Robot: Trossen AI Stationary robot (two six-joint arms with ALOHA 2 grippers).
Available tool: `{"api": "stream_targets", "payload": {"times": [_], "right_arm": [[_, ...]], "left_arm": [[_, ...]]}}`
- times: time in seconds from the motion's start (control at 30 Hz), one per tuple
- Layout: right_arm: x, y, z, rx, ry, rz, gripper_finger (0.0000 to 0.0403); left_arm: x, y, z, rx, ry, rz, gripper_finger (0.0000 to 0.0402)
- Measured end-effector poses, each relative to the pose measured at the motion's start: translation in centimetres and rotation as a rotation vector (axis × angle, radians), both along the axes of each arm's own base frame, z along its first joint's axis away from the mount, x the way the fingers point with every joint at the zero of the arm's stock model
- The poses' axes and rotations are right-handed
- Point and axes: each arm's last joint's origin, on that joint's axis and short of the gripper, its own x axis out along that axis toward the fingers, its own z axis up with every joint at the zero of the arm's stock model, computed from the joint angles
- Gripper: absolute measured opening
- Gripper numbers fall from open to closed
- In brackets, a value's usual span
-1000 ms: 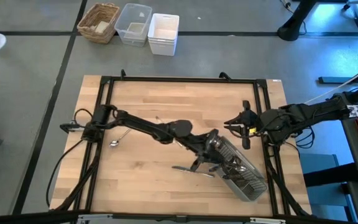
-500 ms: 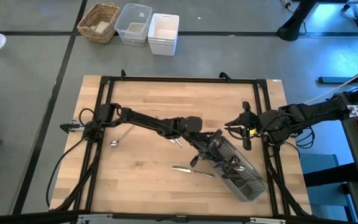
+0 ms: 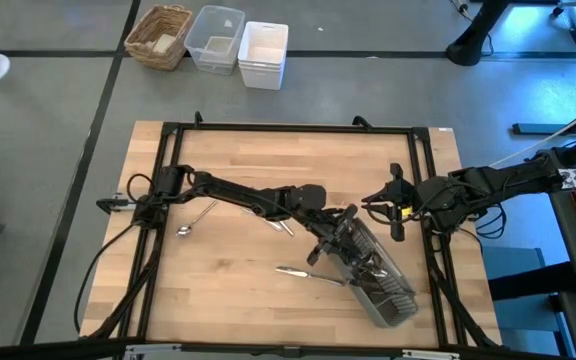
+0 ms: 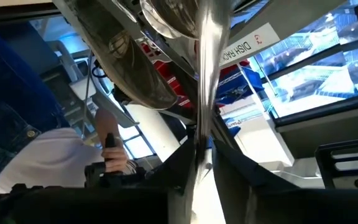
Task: Sort silverware
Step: Put the silver spoon into the gray silverware basket
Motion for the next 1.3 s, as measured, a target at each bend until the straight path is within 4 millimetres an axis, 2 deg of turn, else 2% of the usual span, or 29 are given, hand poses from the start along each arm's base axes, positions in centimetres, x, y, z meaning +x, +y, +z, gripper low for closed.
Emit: {"api": "stream_targets", "payload": {"times": [0.3, 0.8, 0.97, 1.13, 1.3], "right_arm": [[0.0, 0.0, 0.0, 0.000, 0.000, 0.000, 0.0067], [-0.1, 0.0, -0.1, -0.004, 0.013, 0.000, 0.0067], [-0.1, 0.0, -0.2, -0.019, 0.027, 0.006, 0.0067], [-0.1, 0.1, -0.3, -0.076, 0.038, 0.084, 0.0067], [-0.8, 0.1, -0.2, 0.034, 0.097, 0.111, 0.0067]], "left_arm": [[0.0, 0.0, -0.1, -0.017, 0.023, 0.004, 0.0086], [0.0, 0.2, 0.2, -0.032, -0.021, 0.007, 0.0090], [0.1, 0.1, 1.0, 0.031, -0.155, 0.002, 0.0090], [0.0, -0.4, 2.1, 0.129, -0.338, -0.008, 0.0090], [-0.2, -1.3, 2.9, 0.177, -0.457, -0.019, 0.0090]]}}
